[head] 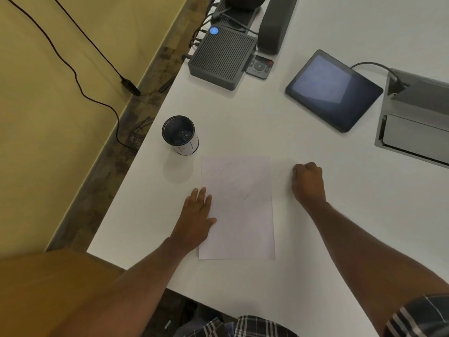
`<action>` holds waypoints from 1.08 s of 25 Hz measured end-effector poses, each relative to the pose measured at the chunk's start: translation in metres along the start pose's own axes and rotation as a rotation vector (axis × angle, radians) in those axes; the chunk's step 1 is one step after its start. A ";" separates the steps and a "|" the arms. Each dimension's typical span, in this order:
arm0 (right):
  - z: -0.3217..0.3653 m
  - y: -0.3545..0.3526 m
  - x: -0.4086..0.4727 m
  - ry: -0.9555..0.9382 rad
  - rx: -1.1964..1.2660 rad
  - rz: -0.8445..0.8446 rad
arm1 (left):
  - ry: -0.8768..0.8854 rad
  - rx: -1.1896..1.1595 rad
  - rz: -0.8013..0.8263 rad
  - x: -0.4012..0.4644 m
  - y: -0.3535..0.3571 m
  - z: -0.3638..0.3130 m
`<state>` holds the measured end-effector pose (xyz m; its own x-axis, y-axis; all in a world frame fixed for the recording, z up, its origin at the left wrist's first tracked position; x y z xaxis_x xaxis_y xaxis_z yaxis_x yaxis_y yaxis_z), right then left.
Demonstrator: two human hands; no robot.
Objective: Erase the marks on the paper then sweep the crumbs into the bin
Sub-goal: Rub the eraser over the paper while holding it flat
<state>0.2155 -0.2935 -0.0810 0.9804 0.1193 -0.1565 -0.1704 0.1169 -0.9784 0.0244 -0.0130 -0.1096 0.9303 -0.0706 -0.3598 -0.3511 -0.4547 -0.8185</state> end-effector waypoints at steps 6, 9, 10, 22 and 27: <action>0.010 -0.012 -0.028 0.273 0.568 -0.021 | 0.003 -0.049 -0.043 0.001 -0.001 0.001; 0.046 -0.002 -0.058 0.250 0.711 0.078 | -0.016 -0.074 -0.078 0.003 -0.002 -0.004; 0.056 0.007 -0.067 0.253 0.748 0.117 | -0.027 -0.085 -0.087 0.004 -0.002 -0.007; 0.107 0.030 -0.082 0.024 0.687 0.171 | 0.001 -0.059 -0.063 0.007 0.008 -0.015; 0.138 0.038 -0.060 -0.038 0.692 0.140 | 0.036 -0.051 -0.057 -0.002 0.019 -0.016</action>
<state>0.1363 -0.1598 -0.0901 0.9429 0.2114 -0.2573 -0.3300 0.6966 -0.6370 0.0180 -0.0355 -0.1176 0.9523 -0.0748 -0.2959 -0.2922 -0.5038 -0.8129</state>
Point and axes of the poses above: each hand's wrist, its own x-axis towards the middle knuckle, its own y-axis out of the palm, z = x × y, the point moved 7 cm from there along x, towards the middle knuckle, and after that the axes turned 9 degrees about -x, right-handed, at the moved point
